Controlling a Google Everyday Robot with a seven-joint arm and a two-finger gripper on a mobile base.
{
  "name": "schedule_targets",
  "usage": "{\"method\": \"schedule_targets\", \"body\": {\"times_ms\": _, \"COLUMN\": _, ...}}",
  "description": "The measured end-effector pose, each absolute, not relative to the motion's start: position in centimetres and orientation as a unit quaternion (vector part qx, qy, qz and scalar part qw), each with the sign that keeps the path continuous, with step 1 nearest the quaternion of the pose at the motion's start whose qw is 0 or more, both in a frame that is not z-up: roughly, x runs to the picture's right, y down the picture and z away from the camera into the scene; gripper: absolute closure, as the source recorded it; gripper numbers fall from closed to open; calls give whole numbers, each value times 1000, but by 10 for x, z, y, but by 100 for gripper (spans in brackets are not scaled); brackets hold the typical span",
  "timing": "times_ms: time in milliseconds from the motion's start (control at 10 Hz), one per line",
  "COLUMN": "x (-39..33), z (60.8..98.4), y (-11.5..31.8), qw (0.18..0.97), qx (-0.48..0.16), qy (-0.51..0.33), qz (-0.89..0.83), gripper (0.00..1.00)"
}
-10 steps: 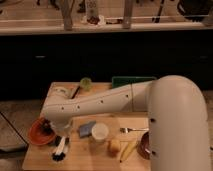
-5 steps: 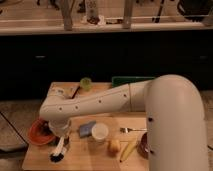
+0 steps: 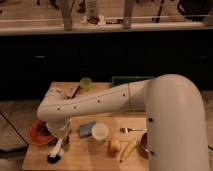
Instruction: Place brush in metal cup
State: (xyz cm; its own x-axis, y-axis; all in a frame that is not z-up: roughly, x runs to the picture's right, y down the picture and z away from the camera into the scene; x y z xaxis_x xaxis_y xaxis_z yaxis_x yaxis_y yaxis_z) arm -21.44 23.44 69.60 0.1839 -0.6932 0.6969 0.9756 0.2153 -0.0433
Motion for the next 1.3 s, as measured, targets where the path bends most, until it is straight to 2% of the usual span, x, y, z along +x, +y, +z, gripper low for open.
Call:
{"method": "schedule_targets", "body": {"times_ms": 100, "x": -216, "z": 695, "y": 234, "qw": 729, "qx": -252, "qy": -282, "qz": -571, "gripper": 98}}
{"method": "schedule_targets", "body": {"times_ms": 200, "x": -217, "z": 695, "y": 234, "qw": 729, "qx": -252, "qy": -284, "qz": -569, "gripper": 90}}
{"method": "schedule_targets", "body": {"times_ms": 400, "x": -219, "z": 694, "y": 233, "qw": 730, "qx": -253, "qy": -286, "qz": -567, "gripper": 69}}
{"method": "schedule_targets", "body": {"times_ms": 700, "x": -220, "z": 694, "y": 228, "qw": 729, "qx": -254, "qy": -283, "qz": -569, "gripper": 41}}
{"method": "schedule_targets", "body": {"times_ms": 800, "x": -220, "z": 694, "y": 225, "qw": 729, "qx": -255, "qy": -282, "qz": -569, "gripper": 28}}
{"method": "schedule_targets", "body": {"times_ms": 900, "x": -219, "z": 695, "y": 223, "qw": 728, "qx": -256, "qy": -281, "qz": -570, "gripper": 22}}
{"method": "schedule_targets", "body": {"times_ms": 1300, "x": -218, "z": 698, "y": 219, "qw": 728, "qx": -258, "qy": -282, "qz": -570, "gripper": 20}}
